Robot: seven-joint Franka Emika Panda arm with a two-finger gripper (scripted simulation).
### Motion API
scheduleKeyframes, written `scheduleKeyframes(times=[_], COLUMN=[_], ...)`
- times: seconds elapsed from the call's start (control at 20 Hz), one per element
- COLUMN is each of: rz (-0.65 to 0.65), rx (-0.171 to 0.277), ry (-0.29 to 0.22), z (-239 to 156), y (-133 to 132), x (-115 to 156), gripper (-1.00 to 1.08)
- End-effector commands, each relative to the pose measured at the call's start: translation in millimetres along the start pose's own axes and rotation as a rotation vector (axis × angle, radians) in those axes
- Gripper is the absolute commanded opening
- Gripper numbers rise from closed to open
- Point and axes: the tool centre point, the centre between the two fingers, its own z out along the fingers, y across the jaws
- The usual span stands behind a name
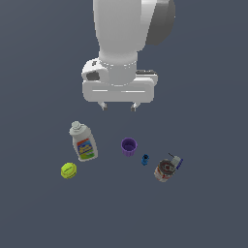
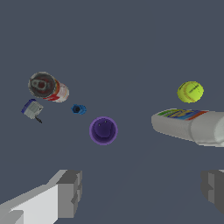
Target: Pick up a designated object from a clutter of objects.
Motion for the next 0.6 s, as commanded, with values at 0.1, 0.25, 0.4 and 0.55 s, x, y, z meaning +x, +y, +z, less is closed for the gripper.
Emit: scheduleKeyframes(times=[0.1,0.25,0.4,0.55], rz=[0.000,-0.002,-0.006,-0.008], rx=[0.001,0.004,0.009,0.010], ry=[0.001,0.003,0.006,0.007], z=[0,-3,-6,-8], y=[1,5,10,12], x=[0,0,-1,-2], gripper=[1.00,1.00,1.00,1.00])
